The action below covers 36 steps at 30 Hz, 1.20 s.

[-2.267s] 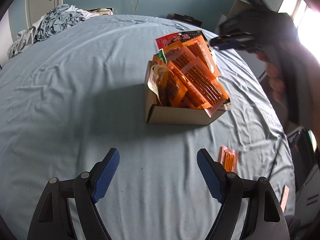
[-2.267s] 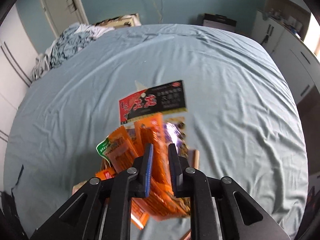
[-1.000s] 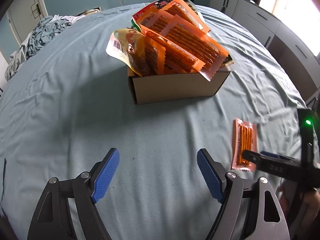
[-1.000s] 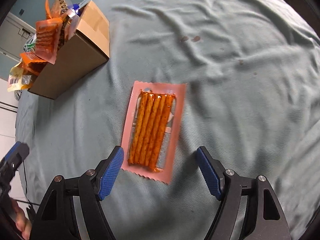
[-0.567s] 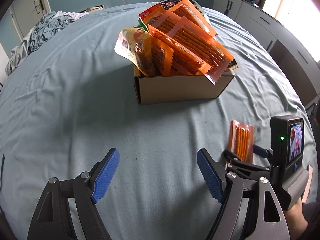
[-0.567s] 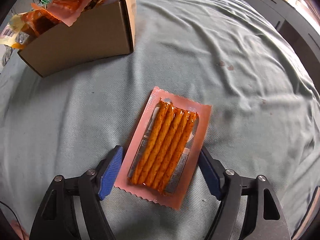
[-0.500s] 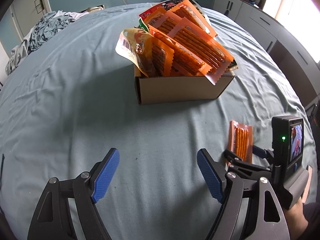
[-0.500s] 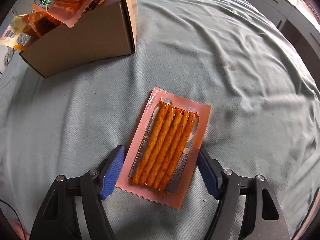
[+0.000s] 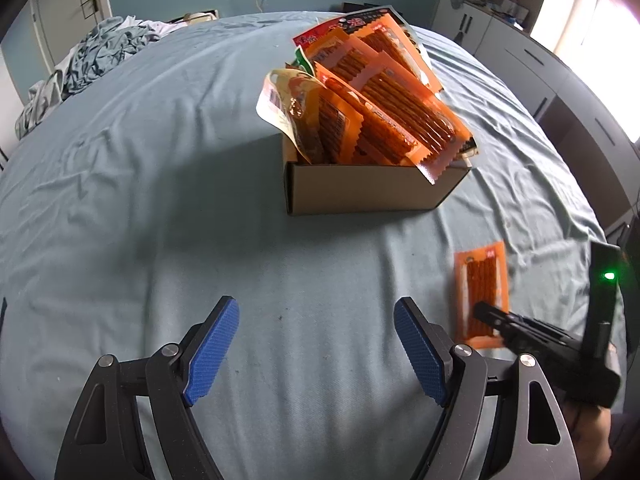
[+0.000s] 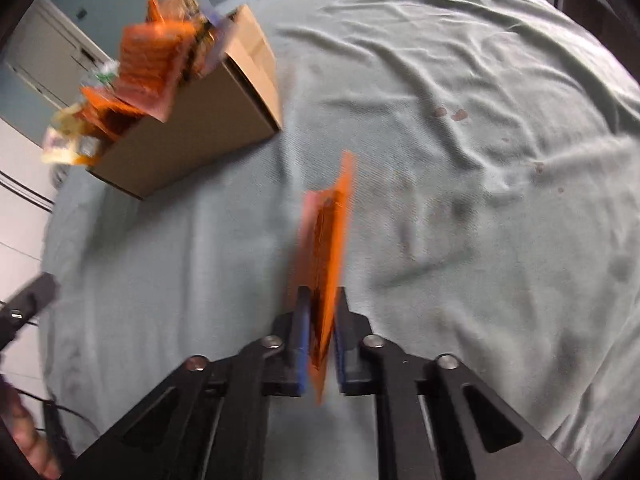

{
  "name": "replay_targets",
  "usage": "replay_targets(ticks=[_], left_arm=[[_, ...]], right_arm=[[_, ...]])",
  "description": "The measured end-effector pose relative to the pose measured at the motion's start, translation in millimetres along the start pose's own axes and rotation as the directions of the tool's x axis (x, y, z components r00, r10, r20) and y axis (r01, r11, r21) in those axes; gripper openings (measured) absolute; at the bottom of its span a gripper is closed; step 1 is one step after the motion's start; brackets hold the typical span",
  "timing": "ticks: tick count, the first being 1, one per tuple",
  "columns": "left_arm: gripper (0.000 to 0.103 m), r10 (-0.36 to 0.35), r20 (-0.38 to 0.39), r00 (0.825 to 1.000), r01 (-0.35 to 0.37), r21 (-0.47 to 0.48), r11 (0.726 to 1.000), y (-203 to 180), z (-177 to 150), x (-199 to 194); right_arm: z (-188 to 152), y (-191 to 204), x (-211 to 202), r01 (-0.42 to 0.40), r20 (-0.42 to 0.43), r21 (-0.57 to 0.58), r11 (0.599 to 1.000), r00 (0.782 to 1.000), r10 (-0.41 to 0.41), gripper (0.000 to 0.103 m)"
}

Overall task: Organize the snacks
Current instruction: 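Lift the pink packet into the box and open the right gripper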

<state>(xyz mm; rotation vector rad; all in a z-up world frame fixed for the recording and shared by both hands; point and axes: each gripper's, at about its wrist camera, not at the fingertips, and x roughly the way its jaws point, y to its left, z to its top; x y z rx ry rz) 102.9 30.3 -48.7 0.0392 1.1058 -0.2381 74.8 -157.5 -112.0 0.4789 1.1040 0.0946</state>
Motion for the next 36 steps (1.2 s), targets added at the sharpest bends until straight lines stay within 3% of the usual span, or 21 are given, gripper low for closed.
replay_targets(ticks=[5,14,21,31,36], left_arm=[[0.081,-0.015,0.003,1.0,0.015,-0.025,1.0,4.9,1.2,-2.6],[0.081,-0.046,0.019,0.999,0.047,-0.078,0.996,16.2,4.2,-8.9],[0.081,-0.02,0.019,1.0,0.021,-0.067,0.998,13.4,4.1,-9.0],[0.081,0.01,0.003,1.0,-0.01,-0.044,0.999,11.5,5.7,-0.7],[0.081,0.007,-0.003,1.0,-0.007,-0.018,1.0,7.7,9.2,2.1]], right_arm=[[-6.1,0.4,-4.1,0.033,0.004,-0.027,0.999,0.999,-0.033,0.005],[-8.3,7.4,-52.4,-0.048,0.141,-0.015,0.999,0.989,0.05,0.005],[4.7,12.7,-87.6,-0.093,0.209,-0.049,0.994,0.973,0.101,0.005],[94.5,53.5,-128.3,-0.068,0.295,-0.19,0.979,0.948,0.123,0.005],[147.4,96.9,-108.4,-0.032,0.242,-0.274,0.961,0.965,0.101,0.005]])
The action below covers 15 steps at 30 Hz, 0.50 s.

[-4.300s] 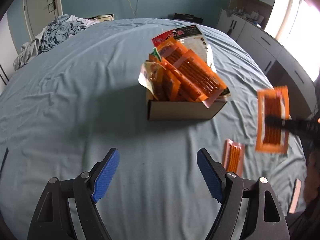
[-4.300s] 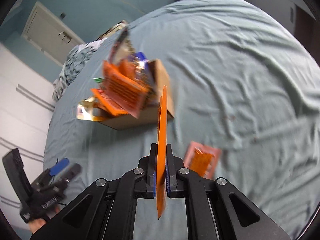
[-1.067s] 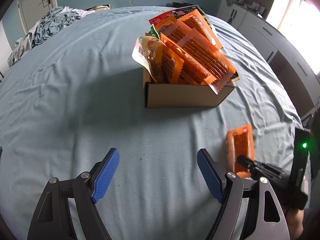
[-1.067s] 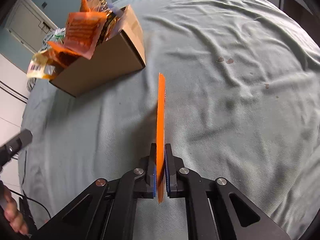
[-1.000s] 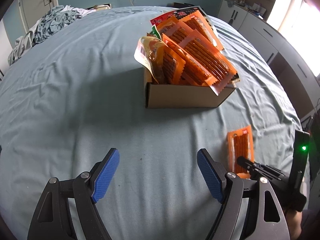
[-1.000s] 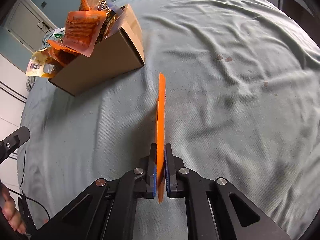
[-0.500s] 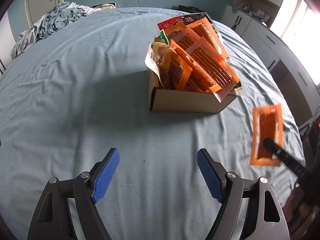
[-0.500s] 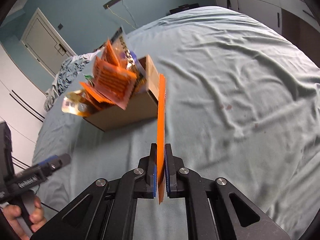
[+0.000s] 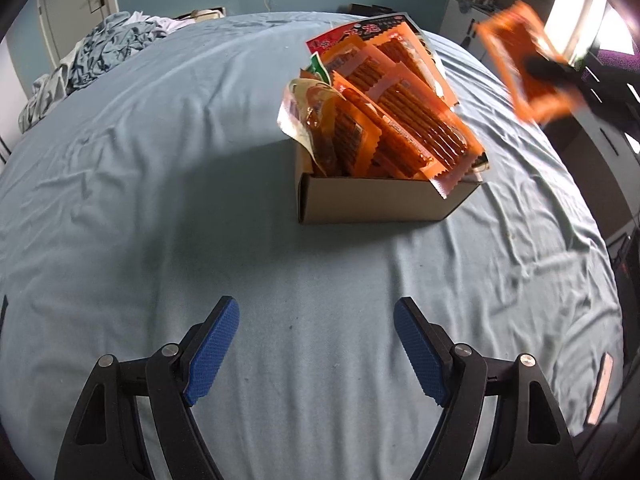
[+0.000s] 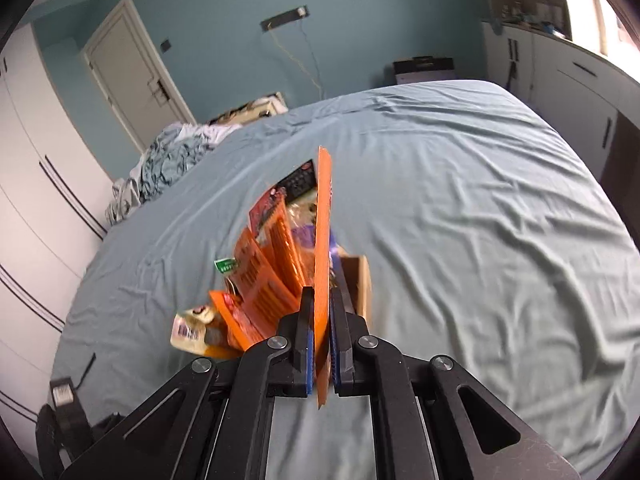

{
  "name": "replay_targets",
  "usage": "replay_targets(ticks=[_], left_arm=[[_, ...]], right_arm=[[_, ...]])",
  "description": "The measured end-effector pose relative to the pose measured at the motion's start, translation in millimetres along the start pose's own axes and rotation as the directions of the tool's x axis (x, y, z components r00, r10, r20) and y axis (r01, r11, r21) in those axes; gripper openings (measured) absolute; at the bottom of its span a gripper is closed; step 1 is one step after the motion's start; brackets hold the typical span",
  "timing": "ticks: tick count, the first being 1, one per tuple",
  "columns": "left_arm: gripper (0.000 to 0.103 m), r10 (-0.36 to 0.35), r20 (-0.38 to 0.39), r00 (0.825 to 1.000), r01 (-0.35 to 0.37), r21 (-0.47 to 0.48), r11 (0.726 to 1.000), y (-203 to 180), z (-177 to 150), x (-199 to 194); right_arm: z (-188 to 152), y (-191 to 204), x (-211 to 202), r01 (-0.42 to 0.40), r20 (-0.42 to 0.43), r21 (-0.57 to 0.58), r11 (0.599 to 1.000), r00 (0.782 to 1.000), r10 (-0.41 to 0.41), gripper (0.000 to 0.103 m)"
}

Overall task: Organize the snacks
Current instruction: 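Lift the pink packet into the box and open the right gripper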

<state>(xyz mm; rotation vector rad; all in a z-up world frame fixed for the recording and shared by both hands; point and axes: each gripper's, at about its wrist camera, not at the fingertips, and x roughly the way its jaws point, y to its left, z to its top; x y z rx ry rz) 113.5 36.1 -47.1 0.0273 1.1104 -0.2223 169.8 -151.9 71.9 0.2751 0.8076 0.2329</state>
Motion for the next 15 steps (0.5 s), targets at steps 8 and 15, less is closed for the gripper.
replay_targets(ticks=[8,15], left_arm=[[0.081,-0.034,-0.022,0.999,0.033,-0.016,0.999,6.4,1.8,3.1],[0.081,-0.068,-0.008,0.998,0.068,-0.045,0.997,12.0,4.2,-1.6]], right_arm=[[54.6,36.6,81.7,0.023,-0.117,-0.077,0.997,0.993,-0.032,0.005],[70.7,74.0,99.7,0.152,-0.108,-0.192,0.97,0.979,-0.175,0.008]])
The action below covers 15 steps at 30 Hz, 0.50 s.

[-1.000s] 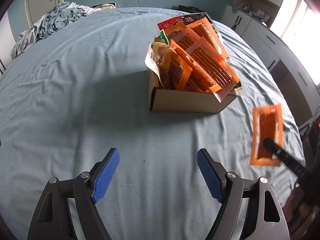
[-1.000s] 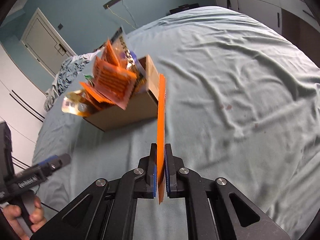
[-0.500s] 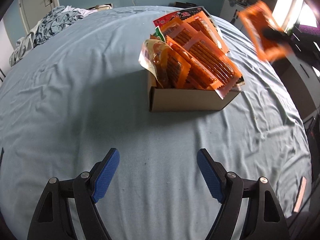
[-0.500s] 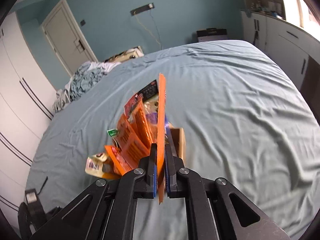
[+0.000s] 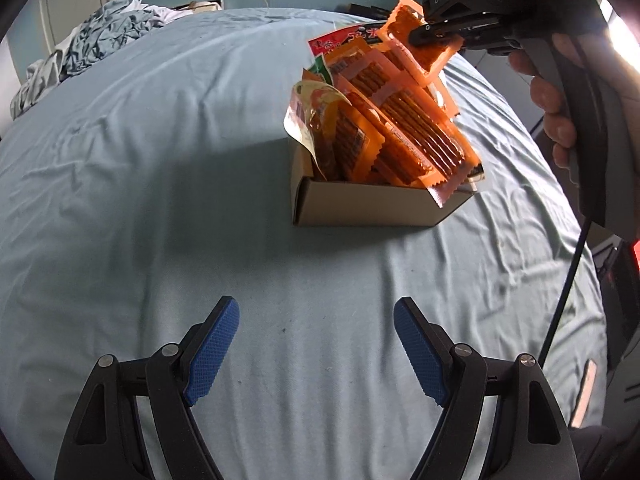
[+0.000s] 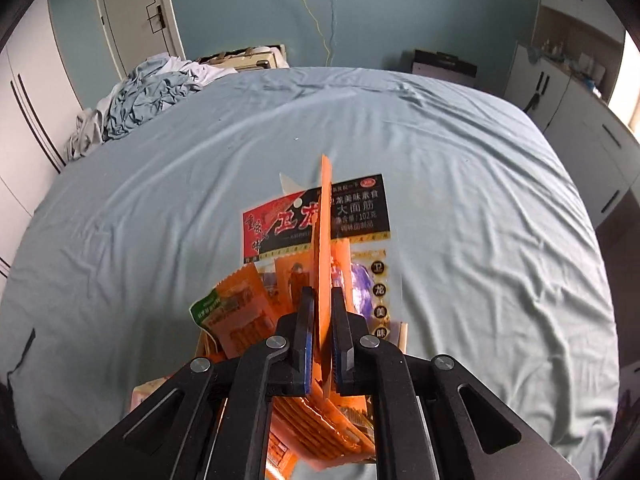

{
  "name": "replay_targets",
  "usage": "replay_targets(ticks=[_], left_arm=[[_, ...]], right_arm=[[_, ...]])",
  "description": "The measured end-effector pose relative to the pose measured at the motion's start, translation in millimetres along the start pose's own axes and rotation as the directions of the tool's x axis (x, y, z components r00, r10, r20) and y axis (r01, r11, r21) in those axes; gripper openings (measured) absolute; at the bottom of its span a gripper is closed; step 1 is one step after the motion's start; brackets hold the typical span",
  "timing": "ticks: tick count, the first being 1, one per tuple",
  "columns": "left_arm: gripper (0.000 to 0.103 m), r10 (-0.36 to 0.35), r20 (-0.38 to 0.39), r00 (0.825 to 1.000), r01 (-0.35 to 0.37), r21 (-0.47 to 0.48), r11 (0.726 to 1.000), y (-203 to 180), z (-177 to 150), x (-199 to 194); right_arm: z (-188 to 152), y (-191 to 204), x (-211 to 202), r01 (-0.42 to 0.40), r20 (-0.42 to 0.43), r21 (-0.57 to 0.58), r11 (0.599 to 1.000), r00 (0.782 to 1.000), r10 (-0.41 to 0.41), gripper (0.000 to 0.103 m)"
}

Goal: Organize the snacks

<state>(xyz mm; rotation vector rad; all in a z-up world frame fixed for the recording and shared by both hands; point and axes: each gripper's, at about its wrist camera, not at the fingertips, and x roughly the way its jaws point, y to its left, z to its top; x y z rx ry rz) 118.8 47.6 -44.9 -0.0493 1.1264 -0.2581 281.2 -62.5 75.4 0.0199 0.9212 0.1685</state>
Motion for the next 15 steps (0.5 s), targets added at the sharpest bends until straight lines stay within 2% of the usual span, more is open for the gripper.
replay_targets(ticks=[3,4,5,6,7,8,12,15], left_arm=[[0.081,-0.002,-0.004,1.0,0.002,-0.009,1.0,2.4,-0.8,0.4],[0.081,0.001,-0.004,1.0,-0.002,-0.01,1.0,2.8,-1.3,0.1],[0.081,0.006,0.0,1.0,-0.006,-0.009,1.0,2.8,-1.7,-0.9],[0.081,0.011,0.008,1.0,-0.011,-0.006,1.0,2.3,-2.5,-2.5],[0.081,0.02,0.02,1.0,-0.02,-0.001,1.0,1.8,-3.1,-5.3],[0.081,0.031,0.034,0.999,-0.031,0.0,1.0,1.8,-4.2,-8.7],[0.081,0.073,0.121,0.99,-0.073,-0.004,0.997,3.0,-10.1,-28.6],[0.081,0.098,0.164,0.982,-0.1,0.006,0.995,0.2,-17.2,-39.4]], right_arm=[[-8.6,2.3,-15.4,-0.029,0.031,0.016,0.999,0.999,0.028,0.015],[-13.8,-0.1,-25.7,-0.034,0.053,0.022,0.999,0.998,0.032,0.024],[-25.4,-6.0,-35.4,-0.028,0.069,0.026,0.999,0.997,0.027,0.04],[-33.8,-9.6,-44.6,-0.019,0.082,0.03,0.999,0.997,0.016,0.049],[-44.9,-13.6,-56.3,-0.005,0.101,0.042,0.999,0.995,0.001,0.063],[-64.2,-18.3,-69.7,0.006,0.123,0.06,0.998,0.992,-0.014,0.071],[-147.6,-27.6,-112.4,-0.008,0.144,0.052,0.999,0.99,0.0,0.078],[-203.5,-26.3,-125.4,0.047,0.121,0.013,0.999,0.991,-0.048,0.079]])
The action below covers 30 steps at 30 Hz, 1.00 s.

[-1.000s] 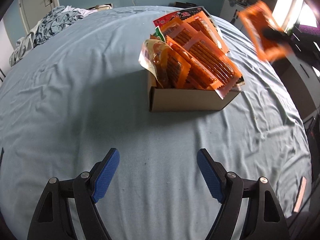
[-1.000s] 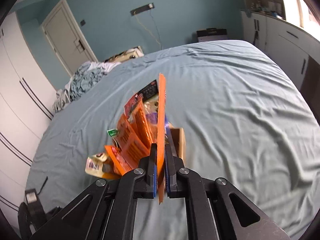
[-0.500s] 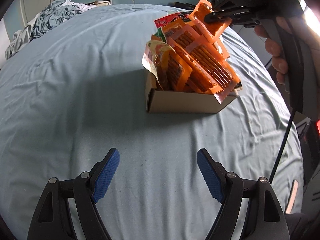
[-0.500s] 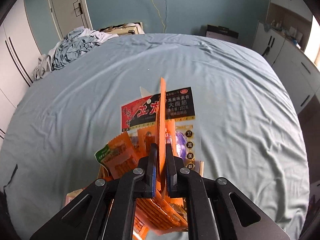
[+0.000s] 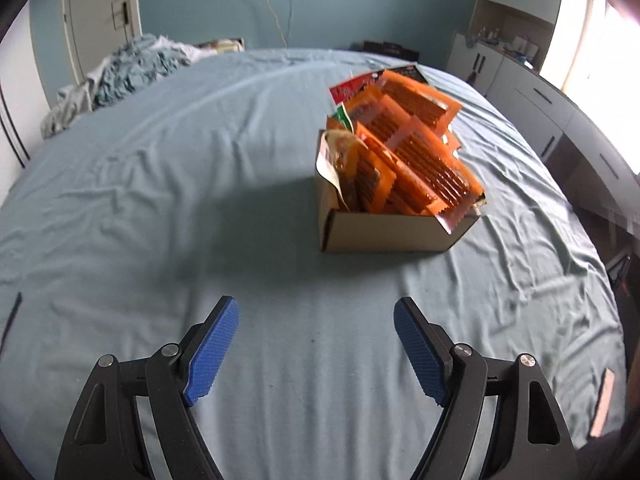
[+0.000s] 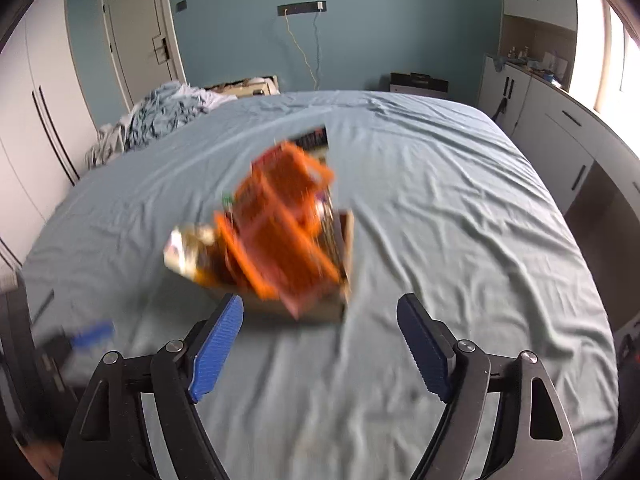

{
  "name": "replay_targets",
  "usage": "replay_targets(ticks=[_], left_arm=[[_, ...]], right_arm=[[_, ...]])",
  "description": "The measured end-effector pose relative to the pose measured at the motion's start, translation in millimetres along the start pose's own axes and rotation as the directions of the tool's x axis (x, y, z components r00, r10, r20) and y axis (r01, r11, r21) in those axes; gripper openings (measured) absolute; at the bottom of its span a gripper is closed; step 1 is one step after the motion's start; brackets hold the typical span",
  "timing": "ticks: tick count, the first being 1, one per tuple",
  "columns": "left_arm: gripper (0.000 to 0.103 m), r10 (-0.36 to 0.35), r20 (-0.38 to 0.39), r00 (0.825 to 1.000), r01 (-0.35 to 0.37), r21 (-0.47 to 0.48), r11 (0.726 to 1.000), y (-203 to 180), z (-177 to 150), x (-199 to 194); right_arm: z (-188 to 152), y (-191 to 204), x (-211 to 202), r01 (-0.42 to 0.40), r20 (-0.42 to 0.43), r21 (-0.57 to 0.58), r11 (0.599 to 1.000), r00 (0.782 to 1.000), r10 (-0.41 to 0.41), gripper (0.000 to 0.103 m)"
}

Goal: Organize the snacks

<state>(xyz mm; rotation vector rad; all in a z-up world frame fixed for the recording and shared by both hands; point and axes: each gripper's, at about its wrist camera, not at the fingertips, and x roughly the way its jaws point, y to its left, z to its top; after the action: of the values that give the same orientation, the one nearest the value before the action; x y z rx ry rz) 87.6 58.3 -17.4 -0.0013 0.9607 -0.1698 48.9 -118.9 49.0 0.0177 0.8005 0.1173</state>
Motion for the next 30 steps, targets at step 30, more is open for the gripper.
replay_targets(ticks=[30], left_arm=[[0.103,0.235,0.259,0.937,-0.303,0.266,0.915,-53.1,-66.9,-66.8]], right_arm=[[-140.1,3.7,-59.1,0.192,0.357,-0.02,0.981,0.918,-0.173,0.089]])
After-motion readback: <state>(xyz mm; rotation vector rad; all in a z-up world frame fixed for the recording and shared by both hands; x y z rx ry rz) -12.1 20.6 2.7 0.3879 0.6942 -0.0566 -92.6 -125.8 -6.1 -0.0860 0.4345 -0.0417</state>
